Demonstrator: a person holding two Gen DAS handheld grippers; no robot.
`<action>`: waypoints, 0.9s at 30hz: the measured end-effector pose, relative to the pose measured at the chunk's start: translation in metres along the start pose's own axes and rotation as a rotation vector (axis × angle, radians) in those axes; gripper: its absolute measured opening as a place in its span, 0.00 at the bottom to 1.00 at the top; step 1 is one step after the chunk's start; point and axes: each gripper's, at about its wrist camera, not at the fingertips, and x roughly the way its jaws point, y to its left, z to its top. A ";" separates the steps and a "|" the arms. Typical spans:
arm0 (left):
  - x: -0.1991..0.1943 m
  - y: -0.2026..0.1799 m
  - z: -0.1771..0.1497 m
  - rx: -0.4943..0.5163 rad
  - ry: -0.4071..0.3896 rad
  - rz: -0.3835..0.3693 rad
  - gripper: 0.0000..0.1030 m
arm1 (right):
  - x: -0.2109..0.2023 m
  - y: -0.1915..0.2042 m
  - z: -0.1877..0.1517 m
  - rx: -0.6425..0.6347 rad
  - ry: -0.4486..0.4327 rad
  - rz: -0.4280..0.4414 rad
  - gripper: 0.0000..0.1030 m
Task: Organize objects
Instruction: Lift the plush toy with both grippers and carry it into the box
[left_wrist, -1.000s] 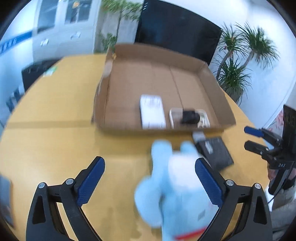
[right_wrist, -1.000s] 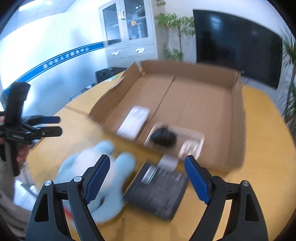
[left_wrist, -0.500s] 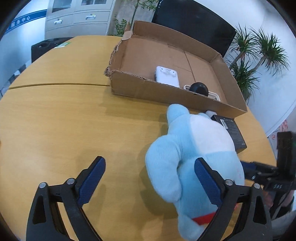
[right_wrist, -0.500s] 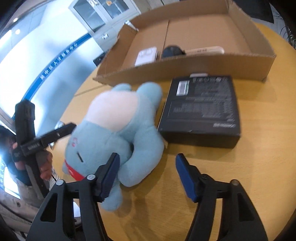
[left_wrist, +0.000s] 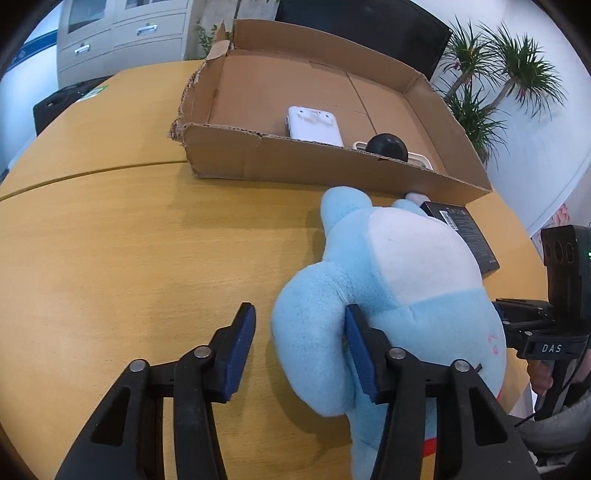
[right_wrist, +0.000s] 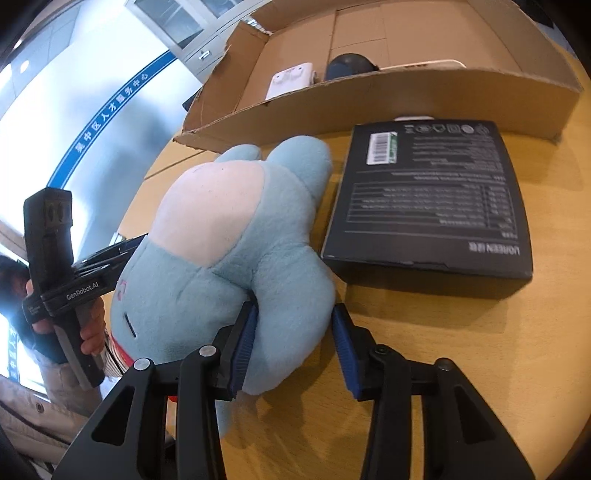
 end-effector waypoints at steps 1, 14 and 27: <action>0.000 0.000 0.000 0.002 0.003 -0.002 0.39 | 0.002 0.001 0.001 -0.003 0.004 0.001 0.38; 0.002 0.002 -0.008 -0.012 0.047 -0.003 0.34 | 0.011 -0.001 0.007 -0.015 0.026 0.017 0.32; 0.001 0.009 -0.017 -0.069 0.034 0.003 0.47 | 0.012 0.008 0.008 -0.069 0.009 -0.036 0.29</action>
